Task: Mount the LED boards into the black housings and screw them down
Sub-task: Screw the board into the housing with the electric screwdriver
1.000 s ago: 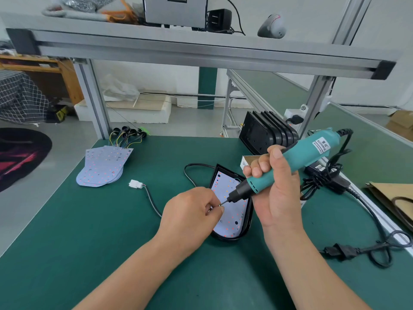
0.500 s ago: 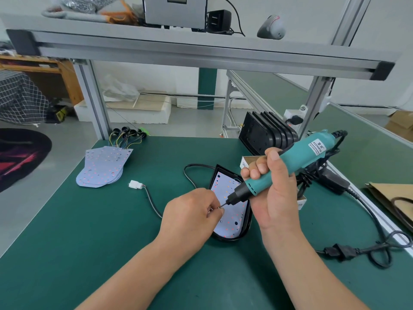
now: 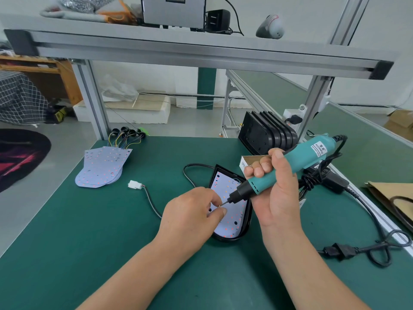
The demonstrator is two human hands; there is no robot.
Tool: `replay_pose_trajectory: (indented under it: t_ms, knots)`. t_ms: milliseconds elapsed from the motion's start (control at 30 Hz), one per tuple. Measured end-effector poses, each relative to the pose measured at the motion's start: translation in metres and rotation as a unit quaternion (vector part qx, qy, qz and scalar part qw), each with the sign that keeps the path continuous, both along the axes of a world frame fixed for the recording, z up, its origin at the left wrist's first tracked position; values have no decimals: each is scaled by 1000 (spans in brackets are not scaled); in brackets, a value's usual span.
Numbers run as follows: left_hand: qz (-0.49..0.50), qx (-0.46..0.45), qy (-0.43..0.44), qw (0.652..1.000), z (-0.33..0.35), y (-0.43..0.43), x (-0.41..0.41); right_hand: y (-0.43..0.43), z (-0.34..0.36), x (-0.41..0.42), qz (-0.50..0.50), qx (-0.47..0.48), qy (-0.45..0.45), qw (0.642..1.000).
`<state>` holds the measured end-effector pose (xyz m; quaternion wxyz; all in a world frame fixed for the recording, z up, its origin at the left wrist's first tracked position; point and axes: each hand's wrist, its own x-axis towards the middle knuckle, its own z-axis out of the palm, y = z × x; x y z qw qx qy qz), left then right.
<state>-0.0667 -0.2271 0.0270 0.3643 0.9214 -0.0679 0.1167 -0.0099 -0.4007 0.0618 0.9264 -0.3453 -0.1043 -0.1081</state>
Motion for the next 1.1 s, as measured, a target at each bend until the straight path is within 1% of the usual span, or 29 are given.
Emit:
replay_pose_trajectory:
  t_ms: [167,300,400,467,533,633,700,767,967,1100]
  knots:
    - [-12,-6,-1,1000,0,1,0,0,0,0,-3,-2,-2,1000]
    - [-32,-17,-20,999,6,6,-2,-3,2,2,-8,7,-1,1000]
    - [-13,-83,-9,996,9,12,2,-8,3,4,-18,25,3,1000]
    - [23,-136,19,990,6,16,11,-11,4,7,-26,37,10,999]
    - [51,-153,55,985,1,18,21,-13,4,11,-31,51,17,998]
    - [65,-155,126,978,-5,18,31,-14,2,18,-46,53,21,997]
    - [59,-160,150,974,-5,16,35,-14,2,24,-57,45,22,997]
    - [53,-151,161,974,-4,14,38,-13,3,31,-66,39,27,997]
    - [50,-64,171,982,-5,8,39,-9,6,47,-75,17,19,997]
    - [52,-62,169,982,-5,7,39,-3,6,55,-84,9,19,996]
